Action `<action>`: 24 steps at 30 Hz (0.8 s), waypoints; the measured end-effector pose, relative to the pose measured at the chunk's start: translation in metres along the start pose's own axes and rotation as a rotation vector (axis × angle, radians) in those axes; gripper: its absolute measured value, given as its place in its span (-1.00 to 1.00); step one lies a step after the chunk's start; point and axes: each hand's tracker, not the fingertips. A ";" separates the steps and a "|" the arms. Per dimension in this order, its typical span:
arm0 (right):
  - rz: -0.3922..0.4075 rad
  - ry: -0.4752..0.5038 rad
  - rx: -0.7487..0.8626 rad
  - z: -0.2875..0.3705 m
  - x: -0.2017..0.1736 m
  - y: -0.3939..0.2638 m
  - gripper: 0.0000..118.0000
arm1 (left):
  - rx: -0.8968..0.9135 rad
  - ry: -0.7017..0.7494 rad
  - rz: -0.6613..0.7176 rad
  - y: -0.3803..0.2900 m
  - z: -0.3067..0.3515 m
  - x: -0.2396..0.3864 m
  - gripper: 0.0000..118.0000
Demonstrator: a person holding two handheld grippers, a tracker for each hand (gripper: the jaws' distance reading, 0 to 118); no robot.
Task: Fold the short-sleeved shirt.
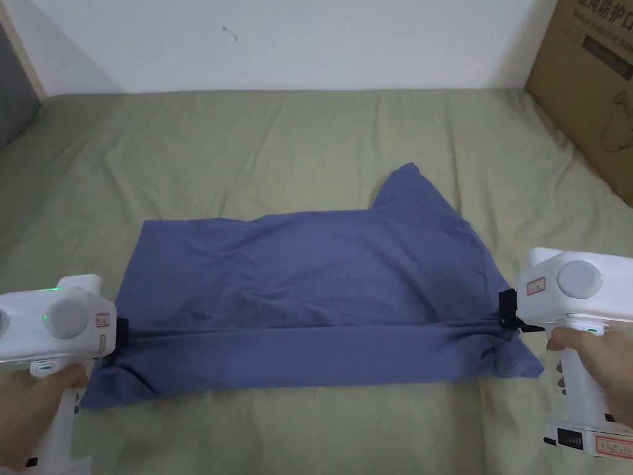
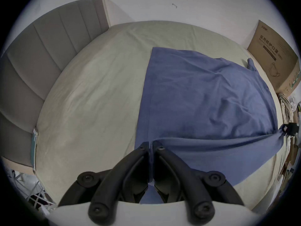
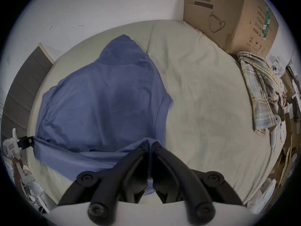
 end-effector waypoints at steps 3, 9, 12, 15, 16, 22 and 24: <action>-0.001 -0.003 -0.001 -0.006 -0.001 -0.001 -0.75 | 0.001 0.013 0.011 -0.002 -0.005 -0.002 -0.29; 0.020 -0.032 0.041 0.016 0.005 -0.006 0.15 | 0.019 -0.027 0.036 -0.005 0.020 -0.013 0.84; -0.013 0.010 0.074 0.032 0.012 -0.014 0.14 | 0.027 -0.076 0.036 -0.012 0.044 -0.021 0.81; 0.022 0.013 0.093 0.046 0.010 -0.030 -0.03 | 0.019 -0.104 0.039 -0.028 0.063 -0.027 0.34; 0.048 0.003 0.101 0.049 0.009 -0.037 -0.35 | 0.028 -0.095 0.033 -0.037 0.069 -0.027 -0.07; 0.067 0.009 0.070 0.037 0.006 -0.077 -1.00 | 0.010 -0.096 0.012 -0.090 0.074 -0.024 -1.00; 0.075 0.004 0.049 0.040 0.002 -0.088 -1.00 | 0.007 -0.086 0.003 -0.104 0.072 -0.021 -1.00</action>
